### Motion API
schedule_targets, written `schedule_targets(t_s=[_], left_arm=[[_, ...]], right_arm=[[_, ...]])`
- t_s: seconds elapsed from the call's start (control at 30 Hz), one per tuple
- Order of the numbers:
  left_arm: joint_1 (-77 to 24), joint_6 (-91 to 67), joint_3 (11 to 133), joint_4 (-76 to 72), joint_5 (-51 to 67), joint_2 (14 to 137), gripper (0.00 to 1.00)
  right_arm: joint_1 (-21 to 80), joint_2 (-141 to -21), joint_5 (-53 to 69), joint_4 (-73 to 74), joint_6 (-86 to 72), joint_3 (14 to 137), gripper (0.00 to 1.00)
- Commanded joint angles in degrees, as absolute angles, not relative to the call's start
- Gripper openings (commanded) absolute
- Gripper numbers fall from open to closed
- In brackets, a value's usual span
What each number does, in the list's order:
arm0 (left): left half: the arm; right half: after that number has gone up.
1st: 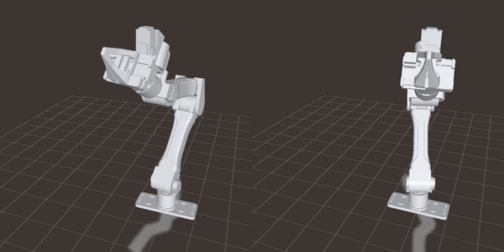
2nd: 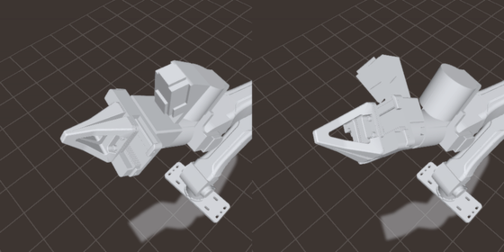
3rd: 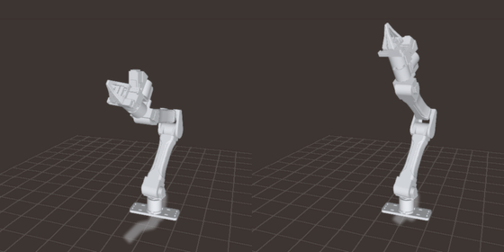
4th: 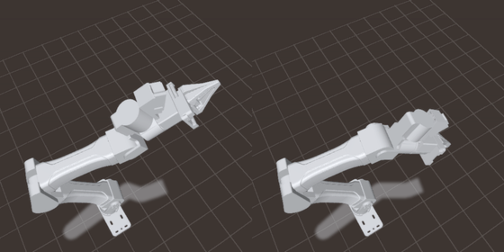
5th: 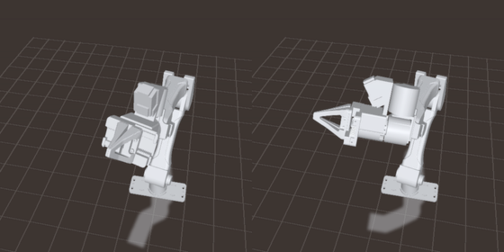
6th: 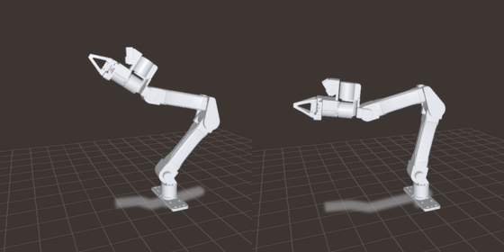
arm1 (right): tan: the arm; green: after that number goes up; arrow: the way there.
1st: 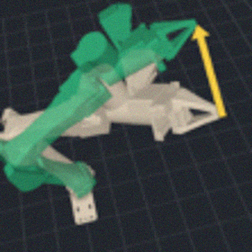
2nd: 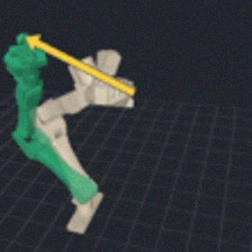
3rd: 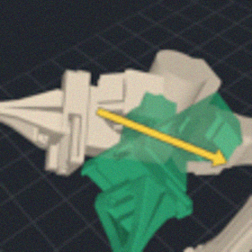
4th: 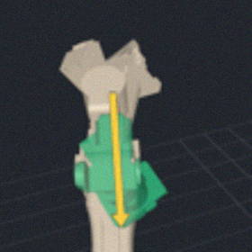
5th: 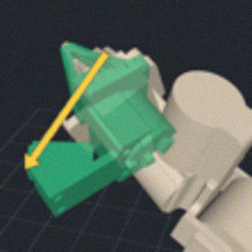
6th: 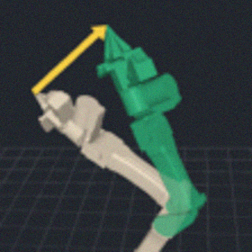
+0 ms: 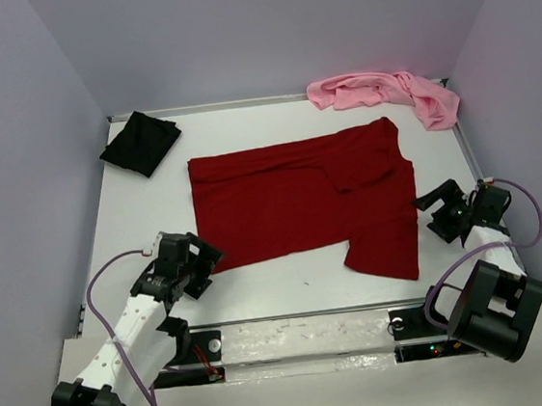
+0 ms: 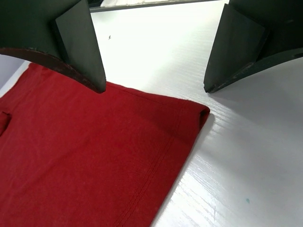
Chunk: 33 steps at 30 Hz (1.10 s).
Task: Fold and stack the t-shirts
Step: Fold the tshirt
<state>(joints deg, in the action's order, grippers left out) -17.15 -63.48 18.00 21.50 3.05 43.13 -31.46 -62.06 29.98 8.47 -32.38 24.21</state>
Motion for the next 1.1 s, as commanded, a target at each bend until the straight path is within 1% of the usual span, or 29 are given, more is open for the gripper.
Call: schedule_targets(t_s=[0.0,0.07,0.17,0.2,0.23,0.3,0.57,0.83,0.87,1.07], left_arm=[[-16.96,-67.15,15.74,21.71,3.34,40.17,0.98],[-16.96,-68.11,15.47,21.97,2.9,39.12,0.96],[-16.96,-68.64,15.21,22.15,2.81,38.15,0.77],[-16.96,-68.73,15.21,22.15,2.81,37.97,0.72],[-16.88,-68.73,15.12,22.24,2.81,37.79,0.63],[-16.96,-68.82,15.03,22.24,2.9,37.18,0.58],[-16.96,-69.7,15.82,22.5,1.85,39.28,0.62],[-16.96,-70.4,17.49,22.41,0.62,44.11,0.62],[-16.96,-70.4,17.93,22.41,-1.39,45.34,0.62],[-17.05,-70.05,20.38,22.94,-3.6,50.17,0.61]], right_arm=[[-31.73,-61.88,30.15,5.63,-32.52,23.73,0.94],[-31.73,-61.7,30.32,5.63,-32.7,23.64,0.93],[-31.73,-61.7,30.59,5.63,-32.69,23.56,0.93],[-31.73,-61.61,30.59,5.63,-32.7,23.64,0.93],[-31.73,-61.61,30.59,5.63,-32.7,23.64,0.93],[-31.73,-61.44,30.67,5.63,-32.61,23.47,0.93],[-31.73,-59.86,31.02,5.63,-32.87,23.12,0.93],[-31.73,-58.54,31.29,5.8,-32.96,23.03,0.93],[-31.73,-58.1,31.29,5.71,-32.87,22.85,0.93],[-31.73,-57.57,31.64,5.8,-32.26,23.2,0.93]])
